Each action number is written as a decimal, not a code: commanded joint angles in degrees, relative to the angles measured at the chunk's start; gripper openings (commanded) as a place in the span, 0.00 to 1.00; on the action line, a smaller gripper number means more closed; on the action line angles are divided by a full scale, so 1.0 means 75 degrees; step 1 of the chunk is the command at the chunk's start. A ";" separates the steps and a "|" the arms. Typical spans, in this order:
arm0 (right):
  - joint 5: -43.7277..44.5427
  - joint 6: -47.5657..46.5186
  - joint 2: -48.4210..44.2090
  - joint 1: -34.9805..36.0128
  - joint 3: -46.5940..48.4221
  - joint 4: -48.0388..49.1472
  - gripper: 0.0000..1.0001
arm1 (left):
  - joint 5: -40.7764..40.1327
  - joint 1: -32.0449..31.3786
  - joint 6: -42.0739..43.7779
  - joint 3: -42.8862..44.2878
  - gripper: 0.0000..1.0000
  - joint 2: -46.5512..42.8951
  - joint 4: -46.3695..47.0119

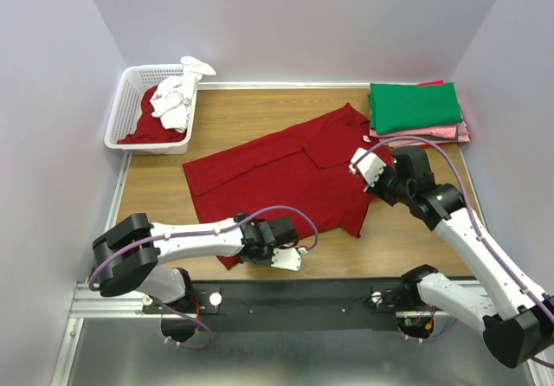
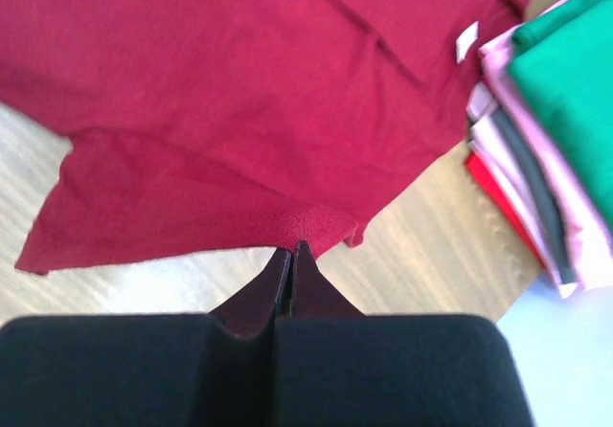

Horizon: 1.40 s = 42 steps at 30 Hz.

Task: Fold and stack the t-shirts
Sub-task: Fold the tshirt

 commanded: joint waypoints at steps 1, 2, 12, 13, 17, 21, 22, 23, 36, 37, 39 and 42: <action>-0.0091 0.0178 0.0444 -0.0070 0.0720 0.0017 0.00 | -0.0126 -0.0040 -0.0134 0.0042 0.00 -0.0398 -0.0065; -0.0068 0.0190 0.0539 -0.0070 0.0826 0.0017 0.01 | -0.0115 -0.0029 -0.0146 0.0018 0.00 -0.0468 -0.0088; -0.0021 0.0249 0.1804 -0.0082 0.2220 0.0122 0.00 | -0.0197 0.0112 -0.0111 -0.0310 0.00 -0.1347 -0.0205; 0.0003 0.0226 0.1875 -0.0082 0.2291 0.0146 0.00 | -0.0208 0.0124 -0.0099 -0.0310 0.00 -0.1371 -0.0194; 0.0249 0.0225 0.2156 -0.0082 0.2526 0.0322 0.00 | -0.0232 0.0217 -0.0076 -0.0310 0.00 -0.1453 -0.0276; 0.0623 0.0237 0.2344 -0.0152 0.2678 0.0497 0.00 | -0.0080 0.0323 -0.0052 -0.0427 0.00 -0.1687 -0.0288; 0.0636 0.0237 0.2380 -0.0152 0.2702 0.0544 0.00 | -0.0068 0.0346 -0.0040 -0.0416 0.00 -0.1722 -0.0299; 0.0647 0.0249 0.2426 -0.0164 0.2760 0.0568 0.00 | -0.0045 0.0393 -0.0040 -0.0416 0.00 -0.1734 -0.0311; 0.0612 0.0307 0.3153 -0.0398 0.3626 0.0919 0.00 | 0.0143 0.0674 0.0182 -0.0357 0.00 -0.1781 -0.0416; 0.0601 0.0319 0.3269 -0.0421 0.3674 0.0931 0.01 | 0.0166 0.0756 0.0182 -0.0357 0.00 -0.1793 -0.0416; 0.0542 0.0331 0.3387 -0.0492 0.3803 0.0966 0.00 | 0.0201 0.0826 0.0252 -0.0357 0.00 -0.1851 -0.0428; 0.0530 0.0331 0.3610 -0.0574 0.4025 0.1037 0.00 | 0.0248 0.0979 0.0334 -0.0345 0.00 -0.1875 -0.0428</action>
